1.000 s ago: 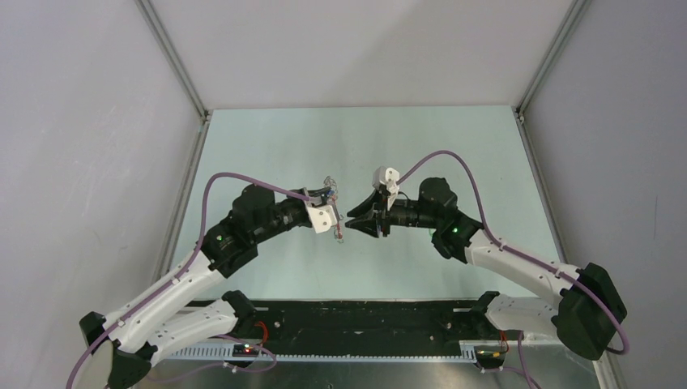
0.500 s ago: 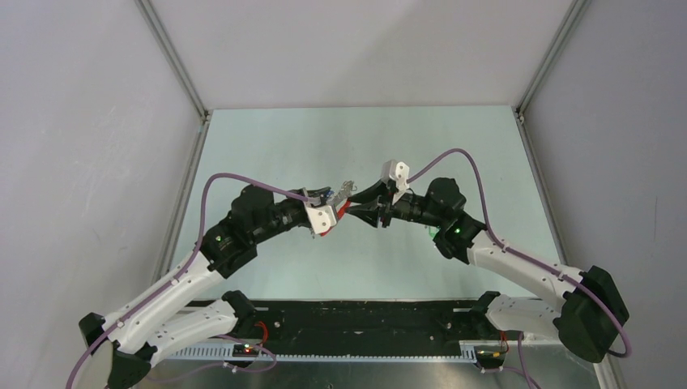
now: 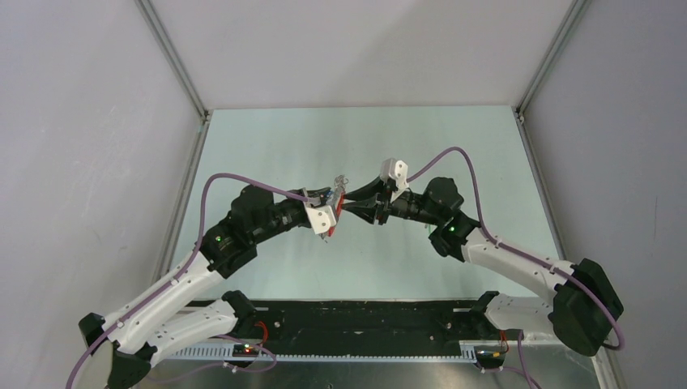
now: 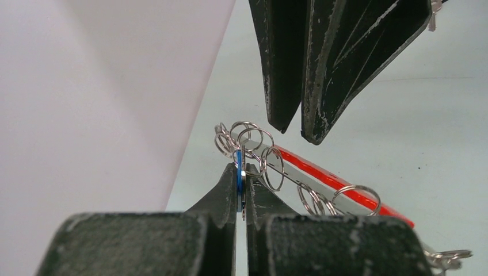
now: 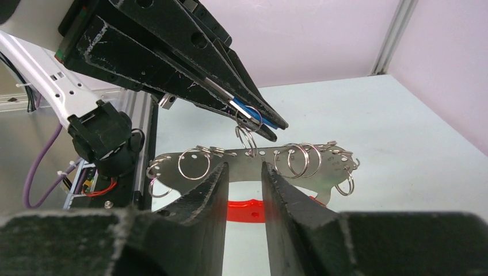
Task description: Remove the keys from the keyring
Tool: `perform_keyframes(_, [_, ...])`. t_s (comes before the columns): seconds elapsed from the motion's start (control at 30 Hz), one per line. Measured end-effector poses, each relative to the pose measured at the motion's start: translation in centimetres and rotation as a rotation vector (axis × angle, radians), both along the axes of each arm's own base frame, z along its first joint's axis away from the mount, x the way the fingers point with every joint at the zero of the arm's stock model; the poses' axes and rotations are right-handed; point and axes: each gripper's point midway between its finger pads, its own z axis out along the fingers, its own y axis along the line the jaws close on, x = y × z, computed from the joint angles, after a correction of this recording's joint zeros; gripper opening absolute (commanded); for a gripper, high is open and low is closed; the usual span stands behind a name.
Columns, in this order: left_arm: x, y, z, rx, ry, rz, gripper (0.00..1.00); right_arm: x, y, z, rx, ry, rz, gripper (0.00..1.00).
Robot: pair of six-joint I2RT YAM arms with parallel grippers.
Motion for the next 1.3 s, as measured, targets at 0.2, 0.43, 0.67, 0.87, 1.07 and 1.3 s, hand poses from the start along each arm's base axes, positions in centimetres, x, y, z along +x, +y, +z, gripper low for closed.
perform_keyframes(0.2, [-0.1, -0.1, 0.0, -0.001, 0.001, -0.009, 0.00, 0.1, 0.5, -0.9, -0.013, 0.021, 0.018, 0.28])
perform_keyframes(0.43, [-0.3, -0.3, 0.0, -0.003, 0.003, -0.022, 0.00, 0.4, 1.0, -2.1, -0.035, 0.055, 0.028, 0.29])
perform_keyframes(0.67, [-0.4, -0.3, 0.0, -0.004, 0.004, -0.028, 0.00, 0.3, 1.3, -0.9, -0.013, 0.037, 0.048, 0.28])
perform_keyframes(0.87, [-0.4, -0.4, 0.0, -0.004, 0.004, -0.028, 0.00, -0.1, 1.4, -0.8, -0.008, 0.038, 0.068, 0.12])
perform_keyframes(1.07, [-0.4, -0.4, 0.1, -0.006, 0.004, -0.034, 0.00, -0.2, 1.6, -0.4, -0.005, 0.037, 0.080, 0.07])
perform_keyframes(1.3, [-0.4, -0.4, 0.2, -0.009, 0.000, -0.031, 0.00, -0.2, 1.7, -0.4, -0.014, 0.045, 0.082, 0.00])
